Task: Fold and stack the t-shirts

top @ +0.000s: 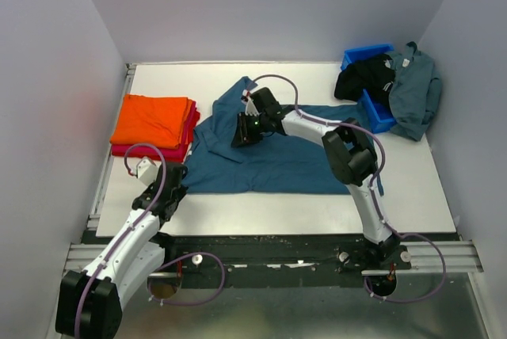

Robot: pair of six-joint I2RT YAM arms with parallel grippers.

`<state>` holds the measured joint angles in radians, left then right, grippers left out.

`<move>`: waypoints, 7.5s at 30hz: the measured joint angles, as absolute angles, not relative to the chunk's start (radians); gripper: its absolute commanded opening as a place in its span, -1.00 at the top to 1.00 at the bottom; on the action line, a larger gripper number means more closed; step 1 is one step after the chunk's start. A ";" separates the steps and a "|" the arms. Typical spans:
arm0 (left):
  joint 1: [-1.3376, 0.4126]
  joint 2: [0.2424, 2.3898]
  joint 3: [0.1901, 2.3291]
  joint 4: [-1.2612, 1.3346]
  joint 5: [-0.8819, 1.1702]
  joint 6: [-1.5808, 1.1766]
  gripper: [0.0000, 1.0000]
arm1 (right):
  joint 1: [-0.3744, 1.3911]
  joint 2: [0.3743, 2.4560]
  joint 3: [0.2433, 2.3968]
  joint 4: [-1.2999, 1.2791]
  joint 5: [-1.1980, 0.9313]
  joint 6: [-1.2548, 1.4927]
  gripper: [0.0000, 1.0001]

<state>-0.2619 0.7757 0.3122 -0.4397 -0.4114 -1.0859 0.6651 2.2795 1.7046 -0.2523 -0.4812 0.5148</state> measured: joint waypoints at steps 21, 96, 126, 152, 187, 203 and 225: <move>-0.262 0.835 0.313 -0.435 -0.408 -1.070 1.00 | 0.685 2.341 1.782 -0.259 -0.482 0.516 0.84; -0.261 1.890 1.445 -0.255 -0.141 -0.583 -0.70 | 0.571 1.687 1.116 -0.088 -0.095 0.465 0.14; -0.195 2.502 2.127 -0.405 0.138 -0.536 0.99 | 0.506 1.642 1.021 0.044 -0.147 0.501 0.16; -0.451 2.105 1.553 -0.018 -0.428 -0.147 1.00 | 0.486 1.641 1.010 0.051 -0.147 0.503 0.17; -0.405 1.915 1.578 -0.276 0.036 -0.398 -0.33 | 0.418 1.577 0.963 0.025 -0.116 0.561 0.02; -0.320 2.209 1.788 -0.435 0.030 -0.439 0.32 | 0.415 1.577 0.963 0.025 -0.117 0.561 0.03; -0.355 2.116 1.860 -0.359 -0.072 -0.332 1.00 | 0.410 1.589 0.963 0.024 -0.117 0.561 0.04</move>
